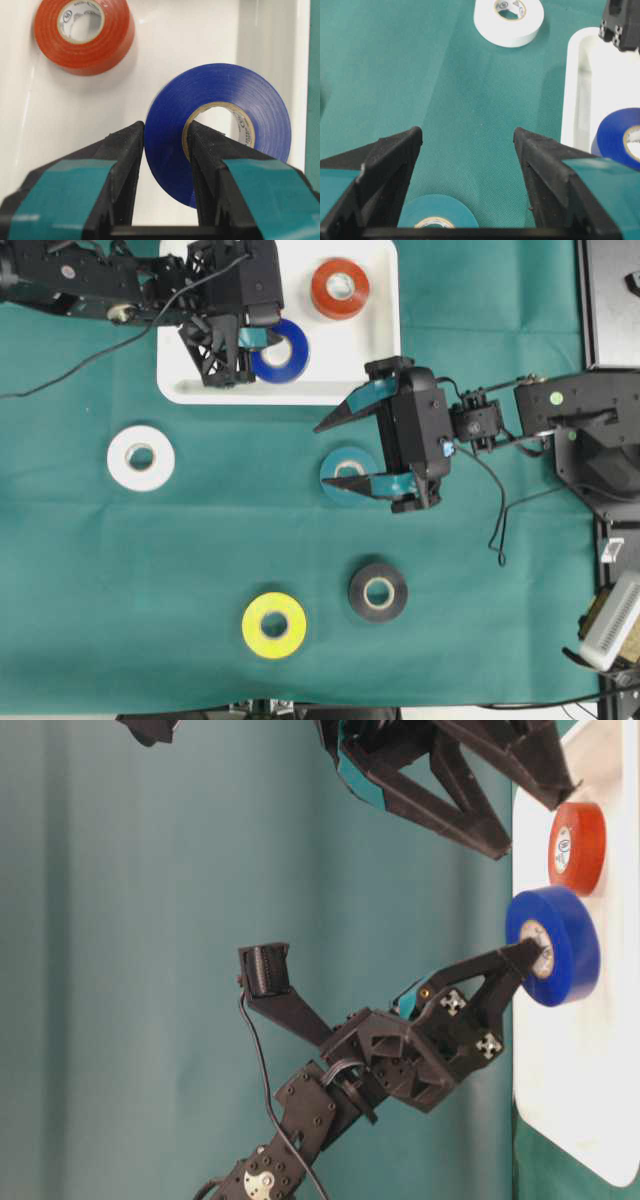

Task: Put the tape alternately from left to right into the white case.
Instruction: 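Release the blue roll in the tray and withdraw the left gripper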

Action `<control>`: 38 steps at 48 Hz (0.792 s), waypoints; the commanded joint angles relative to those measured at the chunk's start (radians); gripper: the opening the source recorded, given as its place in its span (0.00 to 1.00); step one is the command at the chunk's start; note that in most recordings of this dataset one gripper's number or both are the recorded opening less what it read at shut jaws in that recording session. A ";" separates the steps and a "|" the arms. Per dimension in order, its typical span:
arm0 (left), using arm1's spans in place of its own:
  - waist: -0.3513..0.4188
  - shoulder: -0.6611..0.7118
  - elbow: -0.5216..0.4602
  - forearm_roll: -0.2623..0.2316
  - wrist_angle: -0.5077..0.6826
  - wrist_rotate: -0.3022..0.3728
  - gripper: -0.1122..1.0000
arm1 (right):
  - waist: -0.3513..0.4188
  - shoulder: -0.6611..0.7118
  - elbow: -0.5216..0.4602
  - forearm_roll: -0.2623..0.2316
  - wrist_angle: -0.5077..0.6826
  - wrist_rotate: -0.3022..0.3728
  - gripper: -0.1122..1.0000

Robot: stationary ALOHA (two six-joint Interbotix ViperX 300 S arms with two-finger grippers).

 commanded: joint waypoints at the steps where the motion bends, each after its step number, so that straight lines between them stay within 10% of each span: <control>1: -0.008 -0.017 -0.034 0.002 -0.011 0.002 0.07 | 0.005 -0.005 -0.008 0.002 -0.011 0.002 0.80; 12: -0.009 -0.018 -0.026 0.000 -0.009 -0.002 0.15 | 0.005 0.003 -0.008 0.002 -0.011 0.002 0.81; 26: -0.020 -0.032 -0.021 0.000 -0.011 -0.003 0.82 | 0.005 0.005 -0.008 0.002 -0.011 0.002 0.81; 38: -0.044 -0.078 0.011 0.000 -0.005 -0.008 0.80 | 0.005 0.005 -0.008 0.002 -0.009 0.003 0.81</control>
